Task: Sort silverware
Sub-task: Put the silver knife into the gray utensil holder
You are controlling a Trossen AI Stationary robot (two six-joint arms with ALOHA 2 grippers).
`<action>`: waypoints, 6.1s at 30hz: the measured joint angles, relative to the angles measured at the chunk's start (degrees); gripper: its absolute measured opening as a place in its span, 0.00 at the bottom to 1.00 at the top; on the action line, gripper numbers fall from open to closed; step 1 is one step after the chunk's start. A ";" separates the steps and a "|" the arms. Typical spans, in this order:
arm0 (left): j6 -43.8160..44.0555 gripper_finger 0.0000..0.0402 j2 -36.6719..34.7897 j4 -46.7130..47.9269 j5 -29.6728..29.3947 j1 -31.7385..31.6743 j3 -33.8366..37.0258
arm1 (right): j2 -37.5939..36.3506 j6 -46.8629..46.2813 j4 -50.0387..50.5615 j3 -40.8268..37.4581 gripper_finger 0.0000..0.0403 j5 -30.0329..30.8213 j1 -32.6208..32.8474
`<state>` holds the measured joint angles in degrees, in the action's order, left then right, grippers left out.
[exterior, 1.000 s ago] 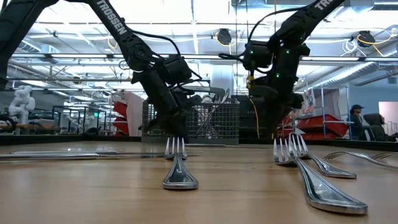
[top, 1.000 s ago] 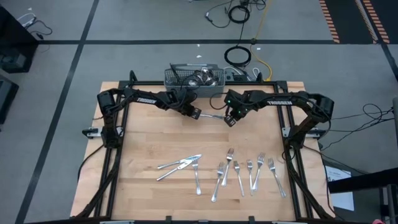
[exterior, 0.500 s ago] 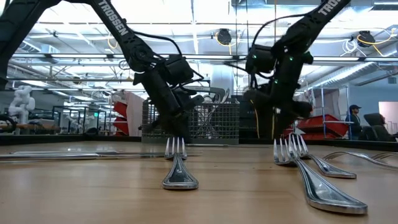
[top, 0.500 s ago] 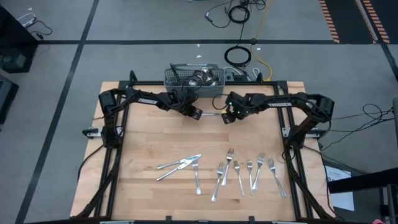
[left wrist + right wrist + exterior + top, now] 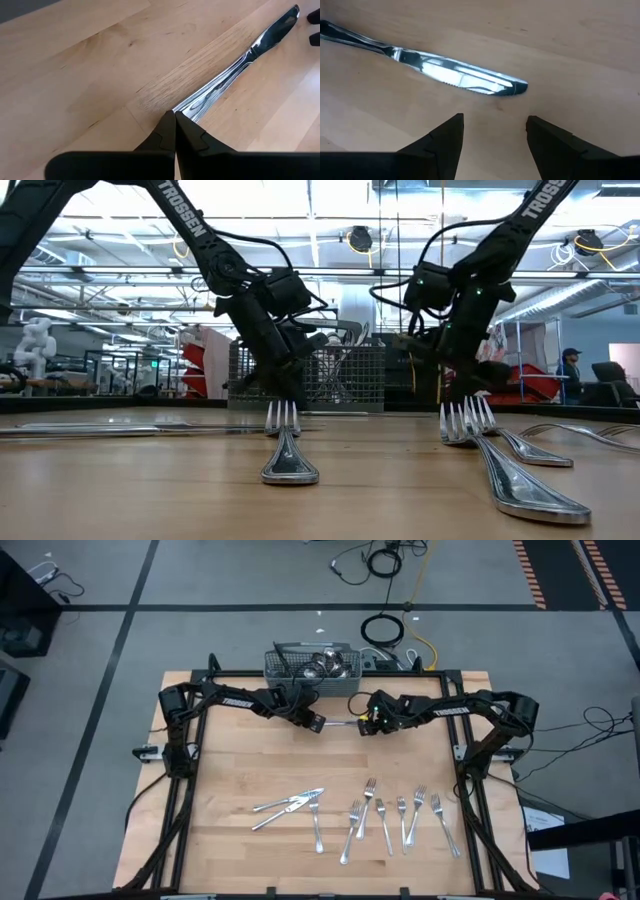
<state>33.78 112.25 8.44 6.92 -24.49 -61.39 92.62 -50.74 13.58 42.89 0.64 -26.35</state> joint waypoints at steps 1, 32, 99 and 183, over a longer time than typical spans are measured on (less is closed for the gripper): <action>0.00 0.00 0.00 0.00 0.00 0.00 0.00 | 0.00 -0.01 -0.09 0.00 0.51 -0.12 -0.38; 0.42 0.00 0.02 -0.29 0.04 0.07 0.07 | 4.22 -0.80 -4.33 0.31 0.51 0.72 -0.07; 5.47 0.00 -26.97 -6.16 40.13 -13.23 -13.07 | 21.16 16.98 5.95 31.87 0.00 4.97 10.99; -17.68 0.01 -26.99 18.59 33.33 -14.53 -13.07 | 21.01 15.44 17.08 35.83 0.00 11.37 14.98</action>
<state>16.10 85.25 27.03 40.25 -39.03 -74.46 113.63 -35.30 30.66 78.72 12.01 -11.37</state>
